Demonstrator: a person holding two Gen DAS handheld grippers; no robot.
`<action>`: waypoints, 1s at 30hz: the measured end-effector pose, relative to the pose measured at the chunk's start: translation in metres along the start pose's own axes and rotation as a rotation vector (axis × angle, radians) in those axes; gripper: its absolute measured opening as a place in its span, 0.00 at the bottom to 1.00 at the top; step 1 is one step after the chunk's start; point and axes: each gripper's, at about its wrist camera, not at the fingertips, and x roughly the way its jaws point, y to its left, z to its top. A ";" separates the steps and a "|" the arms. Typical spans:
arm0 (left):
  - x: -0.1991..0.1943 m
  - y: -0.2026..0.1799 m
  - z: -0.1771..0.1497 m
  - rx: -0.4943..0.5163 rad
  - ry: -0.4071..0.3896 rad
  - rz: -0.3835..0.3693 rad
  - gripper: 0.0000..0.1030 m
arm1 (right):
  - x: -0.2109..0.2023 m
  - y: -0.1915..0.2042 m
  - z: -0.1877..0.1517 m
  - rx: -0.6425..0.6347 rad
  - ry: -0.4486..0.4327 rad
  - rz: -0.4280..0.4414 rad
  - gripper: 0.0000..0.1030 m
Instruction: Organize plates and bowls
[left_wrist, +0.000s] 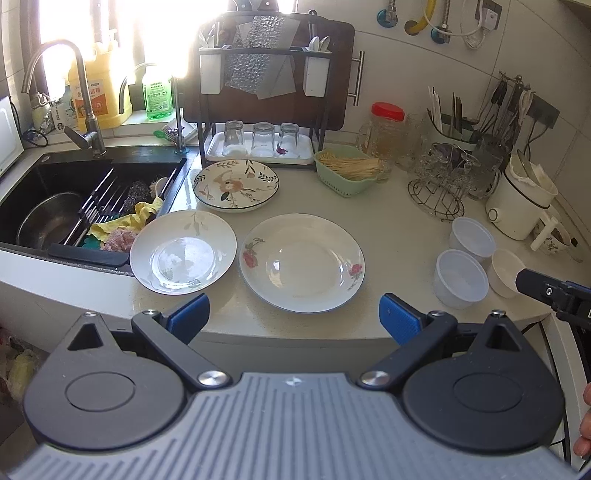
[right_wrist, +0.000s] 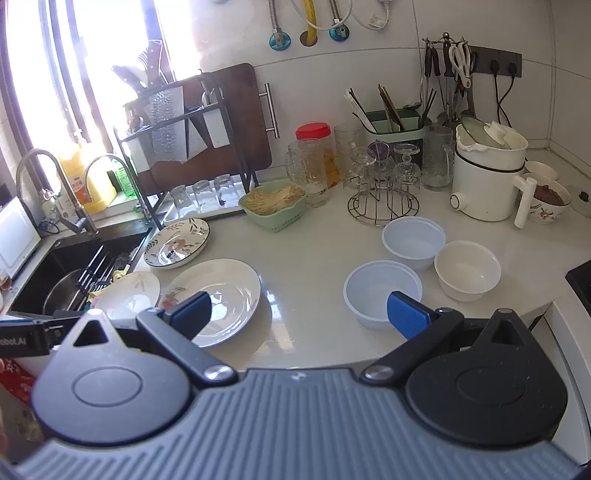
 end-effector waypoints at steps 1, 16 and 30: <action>0.000 -0.001 0.000 0.000 -0.001 -0.001 0.97 | 0.000 0.000 0.000 0.003 0.001 -0.001 1.00; 0.003 -0.004 0.002 -0.016 -0.011 -0.018 0.97 | 0.005 -0.003 0.003 0.003 0.005 0.004 1.00; 0.006 0.004 -0.005 -0.016 0.018 -0.025 0.97 | 0.007 -0.001 0.000 -0.018 -0.012 -0.006 1.00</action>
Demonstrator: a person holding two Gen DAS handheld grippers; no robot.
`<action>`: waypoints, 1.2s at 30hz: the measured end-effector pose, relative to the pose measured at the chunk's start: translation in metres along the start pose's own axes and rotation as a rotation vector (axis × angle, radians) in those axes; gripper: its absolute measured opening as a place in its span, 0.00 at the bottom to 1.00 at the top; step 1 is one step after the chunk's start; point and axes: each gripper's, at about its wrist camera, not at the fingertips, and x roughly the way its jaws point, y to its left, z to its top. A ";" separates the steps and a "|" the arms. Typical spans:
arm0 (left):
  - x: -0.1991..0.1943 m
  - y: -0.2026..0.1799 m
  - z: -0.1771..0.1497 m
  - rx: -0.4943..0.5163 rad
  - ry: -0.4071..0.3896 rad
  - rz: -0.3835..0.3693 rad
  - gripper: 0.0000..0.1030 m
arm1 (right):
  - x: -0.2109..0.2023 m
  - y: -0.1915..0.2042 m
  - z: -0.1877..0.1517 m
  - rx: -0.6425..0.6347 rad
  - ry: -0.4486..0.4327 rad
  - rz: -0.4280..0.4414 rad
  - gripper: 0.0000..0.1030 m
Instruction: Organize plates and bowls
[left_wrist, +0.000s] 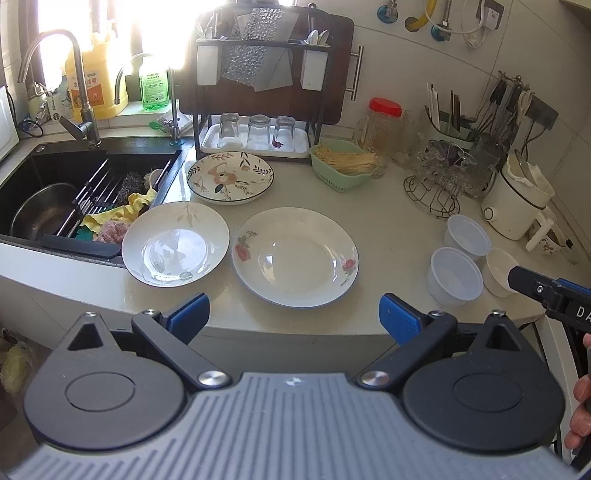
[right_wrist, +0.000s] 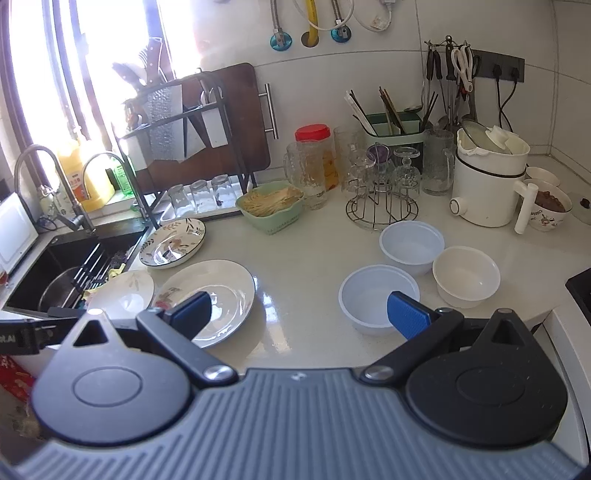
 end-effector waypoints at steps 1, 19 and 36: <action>-0.001 0.000 0.000 0.003 -0.001 0.000 0.97 | 0.000 0.000 0.000 0.002 0.001 0.000 1.00; -0.007 -0.009 -0.002 0.009 -0.009 -0.013 0.97 | -0.006 -0.002 -0.001 0.002 -0.006 0.002 1.00; -0.006 -0.019 -0.004 0.013 -0.004 -0.003 0.97 | -0.005 -0.009 -0.003 0.005 0.010 0.004 1.00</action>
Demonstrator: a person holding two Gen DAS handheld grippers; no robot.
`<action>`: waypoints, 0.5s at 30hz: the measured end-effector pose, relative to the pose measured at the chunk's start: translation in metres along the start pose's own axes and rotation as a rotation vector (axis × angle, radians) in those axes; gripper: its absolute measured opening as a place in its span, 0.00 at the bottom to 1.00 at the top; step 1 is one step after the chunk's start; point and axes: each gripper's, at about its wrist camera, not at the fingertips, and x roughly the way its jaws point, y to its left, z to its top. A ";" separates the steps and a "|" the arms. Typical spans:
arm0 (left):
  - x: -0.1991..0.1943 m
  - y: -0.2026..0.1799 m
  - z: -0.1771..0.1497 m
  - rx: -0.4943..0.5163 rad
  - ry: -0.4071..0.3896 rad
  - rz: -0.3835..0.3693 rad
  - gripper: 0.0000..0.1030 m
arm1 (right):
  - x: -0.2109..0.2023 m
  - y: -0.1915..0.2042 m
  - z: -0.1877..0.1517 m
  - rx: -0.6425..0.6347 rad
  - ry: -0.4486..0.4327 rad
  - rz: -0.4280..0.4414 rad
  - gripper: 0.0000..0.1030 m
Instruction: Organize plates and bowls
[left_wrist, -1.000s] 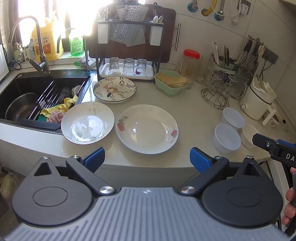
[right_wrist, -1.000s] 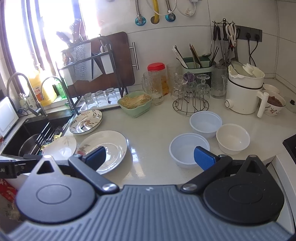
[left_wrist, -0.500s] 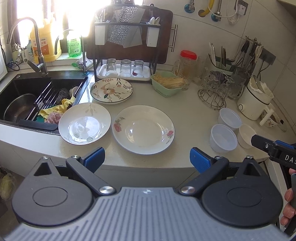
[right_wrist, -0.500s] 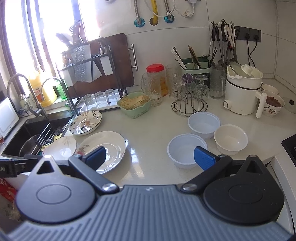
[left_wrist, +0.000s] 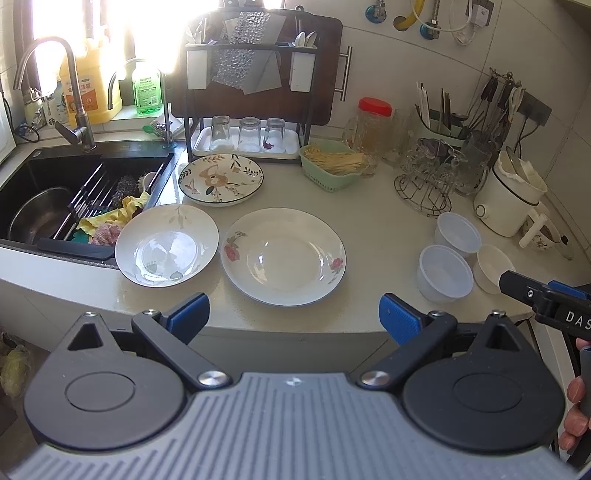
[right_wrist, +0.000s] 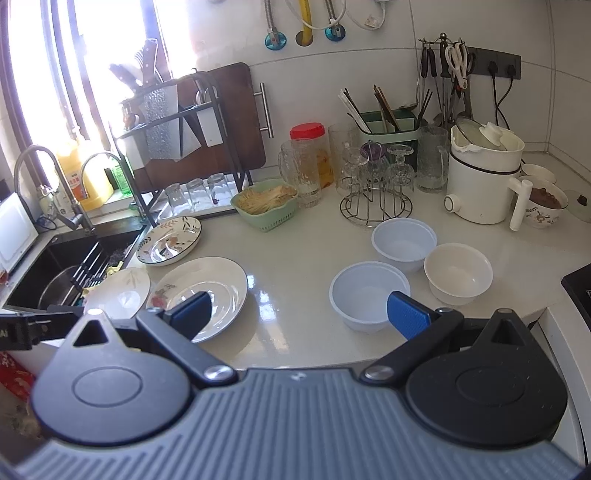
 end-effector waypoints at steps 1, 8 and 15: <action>0.000 0.000 0.000 -0.003 0.001 0.000 0.97 | 0.000 0.000 0.000 0.000 0.002 0.002 1.00; 0.002 0.003 0.004 -0.010 0.029 0.025 0.97 | 0.008 0.002 0.003 -0.014 0.033 0.023 1.00; 0.010 0.015 0.016 -0.006 0.039 0.033 0.97 | 0.016 0.010 0.007 -0.043 0.030 0.023 1.00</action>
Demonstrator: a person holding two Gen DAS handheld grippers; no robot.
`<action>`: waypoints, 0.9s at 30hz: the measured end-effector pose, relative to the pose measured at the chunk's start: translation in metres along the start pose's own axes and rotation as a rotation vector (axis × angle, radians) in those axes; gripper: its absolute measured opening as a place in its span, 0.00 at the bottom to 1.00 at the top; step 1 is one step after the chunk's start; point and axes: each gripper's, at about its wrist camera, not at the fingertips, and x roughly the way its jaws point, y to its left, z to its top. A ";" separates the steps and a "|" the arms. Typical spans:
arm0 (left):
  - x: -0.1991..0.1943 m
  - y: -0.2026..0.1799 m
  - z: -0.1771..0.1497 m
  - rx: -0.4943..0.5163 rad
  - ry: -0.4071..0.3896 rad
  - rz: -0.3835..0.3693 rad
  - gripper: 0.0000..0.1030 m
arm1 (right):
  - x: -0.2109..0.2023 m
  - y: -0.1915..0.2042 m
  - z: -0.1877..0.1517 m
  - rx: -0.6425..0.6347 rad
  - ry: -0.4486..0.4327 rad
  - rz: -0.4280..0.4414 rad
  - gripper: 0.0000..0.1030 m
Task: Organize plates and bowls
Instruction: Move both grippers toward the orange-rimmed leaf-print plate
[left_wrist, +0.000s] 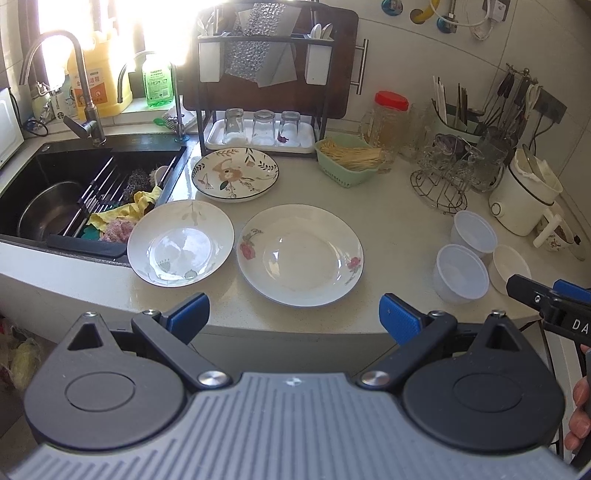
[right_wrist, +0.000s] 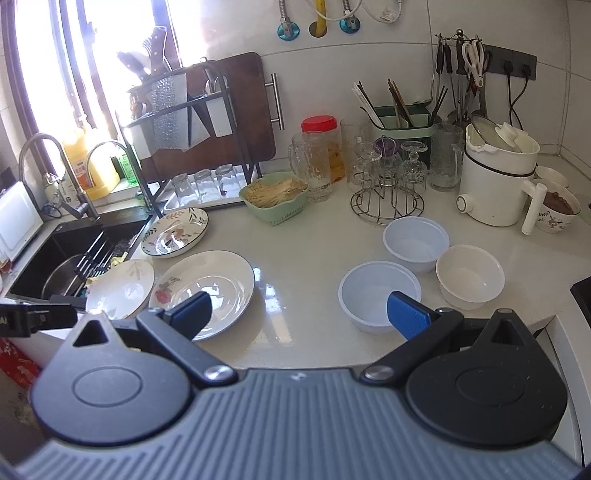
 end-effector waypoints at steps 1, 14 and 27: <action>0.003 0.002 0.002 0.001 0.002 -0.003 0.97 | 0.002 0.004 -0.001 -0.016 -0.002 -0.001 1.00; 0.051 0.059 0.048 0.030 0.015 -0.033 0.97 | 0.047 0.059 0.018 0.077 -0.020 0.009 1.00; 0.114 0.143 0.118 0.093 0.036 -0.078 0.97 | 0.108 0.143 0.038 0.122 0.005 0.019 0.97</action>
